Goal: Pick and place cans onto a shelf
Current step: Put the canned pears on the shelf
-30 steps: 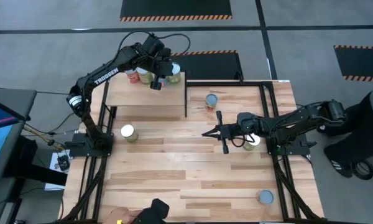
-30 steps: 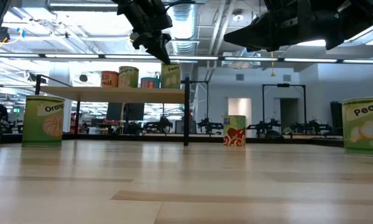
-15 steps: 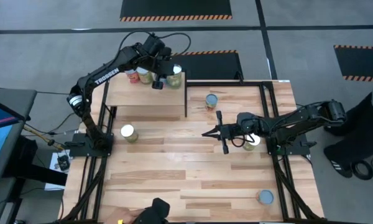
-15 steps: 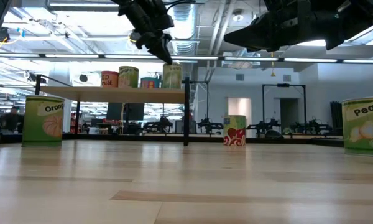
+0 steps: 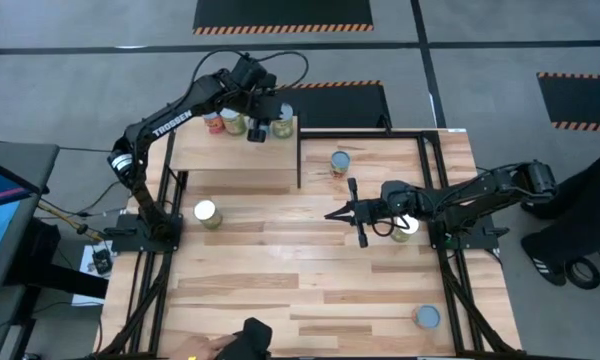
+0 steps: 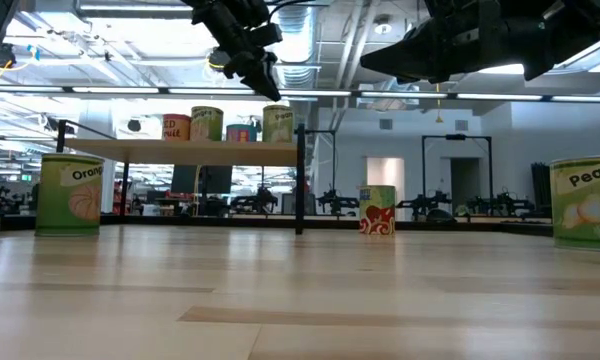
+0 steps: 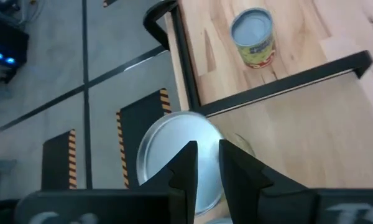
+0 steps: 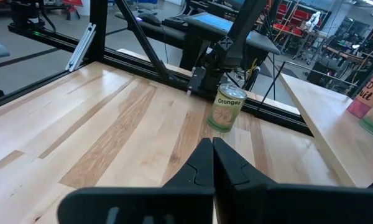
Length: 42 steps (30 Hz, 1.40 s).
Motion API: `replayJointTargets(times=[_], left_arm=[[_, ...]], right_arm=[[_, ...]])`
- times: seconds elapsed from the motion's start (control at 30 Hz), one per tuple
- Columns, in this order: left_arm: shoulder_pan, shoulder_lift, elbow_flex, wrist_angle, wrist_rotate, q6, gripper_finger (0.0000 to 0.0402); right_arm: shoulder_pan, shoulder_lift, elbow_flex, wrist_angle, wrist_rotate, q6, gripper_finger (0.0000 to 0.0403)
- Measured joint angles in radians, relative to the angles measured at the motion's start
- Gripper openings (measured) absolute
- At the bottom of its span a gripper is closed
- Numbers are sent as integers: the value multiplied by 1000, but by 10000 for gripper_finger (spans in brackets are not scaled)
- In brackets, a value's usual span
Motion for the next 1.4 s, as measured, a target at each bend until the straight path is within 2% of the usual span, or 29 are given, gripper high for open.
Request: replayJointTargets(times=[0.23, 0.3, 0.4, 0.5, 0.67, 0.8, 1.0, 1.13, 1.23, 1.4], left_arm=[[-41, -76, 0, -3, 6, -81, 34], [-59, -107, -11, 3, 39, -121, 16], [-86, -172, -95, 65, 123, -167, 4], [-132, -249, -251, 212, 94, -216, 1], [-238, -419, -591, 595, 11, -275, 0], [-311, -538, -845, 879, -15, -364, 0], [-406, -673, -1144, 1204, -19, -547, 0], [-460, -729, -1287, 1385, -27, -596, 0], [-489, -763, -1363, 1474, -54, -645, 0], [-511, -799, -1400, 1507, -82, -656, 0]], right_arm=[[0, -10, 0, -10, 3, 0, 7], [0, -31, 0, -26, 6, 0, 7], [0, -61, 1, -99, 39, 1, 7], [1, -97, 1, -136, 82, 3, 7], [7, -163, 1, -232, 124, 17, 13], [19, -205, 1, -317, 200, 89, 30], [57, -240, 1, -480, 353, 237, 51], [104, -249, 73, -738, 463, 368, 65], [144, -238, 168, -1002, 523, 520, 79], [193, -194, 304, -1454, 507, 882, 123]])
